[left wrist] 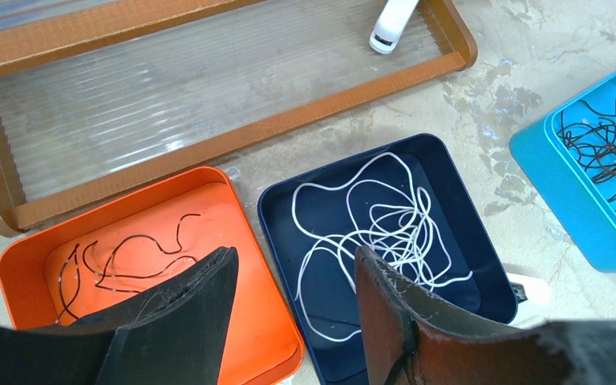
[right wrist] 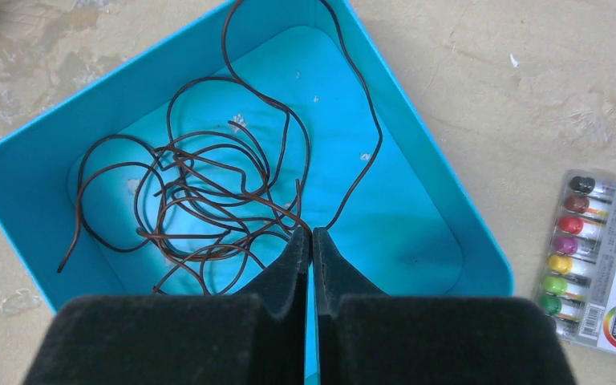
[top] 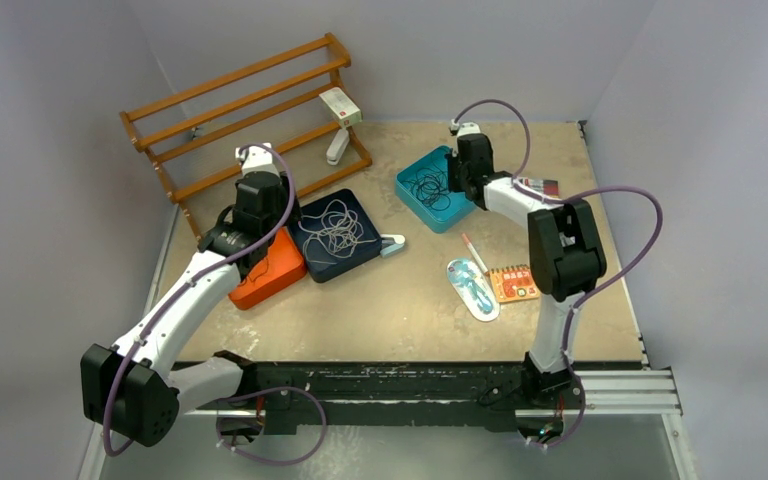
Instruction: Untangle the cables
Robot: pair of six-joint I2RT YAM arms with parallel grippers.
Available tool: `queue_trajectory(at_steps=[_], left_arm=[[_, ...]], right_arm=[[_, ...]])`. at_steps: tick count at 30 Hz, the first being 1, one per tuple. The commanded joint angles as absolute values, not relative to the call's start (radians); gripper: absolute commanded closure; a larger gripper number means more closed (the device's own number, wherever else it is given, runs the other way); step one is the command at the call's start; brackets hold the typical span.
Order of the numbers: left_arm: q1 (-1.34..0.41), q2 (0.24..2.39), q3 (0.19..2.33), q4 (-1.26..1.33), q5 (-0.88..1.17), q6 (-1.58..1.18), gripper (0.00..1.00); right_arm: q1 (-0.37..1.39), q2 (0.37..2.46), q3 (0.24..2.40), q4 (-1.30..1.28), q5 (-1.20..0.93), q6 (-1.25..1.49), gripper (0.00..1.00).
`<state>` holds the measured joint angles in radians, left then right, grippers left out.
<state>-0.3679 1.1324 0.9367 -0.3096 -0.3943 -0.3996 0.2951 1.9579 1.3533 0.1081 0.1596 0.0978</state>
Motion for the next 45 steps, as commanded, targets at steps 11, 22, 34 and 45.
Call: queue_trajectory(at_steps=[11, 22, 34, 45], left_arm=[[-0.366, 1.12, 0.97, -0.295, -0.395, -0.387, 0.45], [-0.366, 1.056, 0.949, -0.258, -0.478, -0.413, 0.33], [-0.367, 0.94, 0.916, -0.162, -0.526, -0.452, 0.27], [-0.365, 0.768, 0.82, -0.18, -0.608, -0.504, 0.27]], right_arm=[[0.293, 1.922, 1.372, 0.113, 0.176, 0.12, 0.67], [0.293, 1.514, 1.128, 0.375, 0.157, 0.122, 0.42], [0.293, 1.017, 0.818, 0.617, -0.057, 0.032, 0.18], [0.293, 0.705, 0.582, 0.62, 0.064, 0.067, 0.01]])
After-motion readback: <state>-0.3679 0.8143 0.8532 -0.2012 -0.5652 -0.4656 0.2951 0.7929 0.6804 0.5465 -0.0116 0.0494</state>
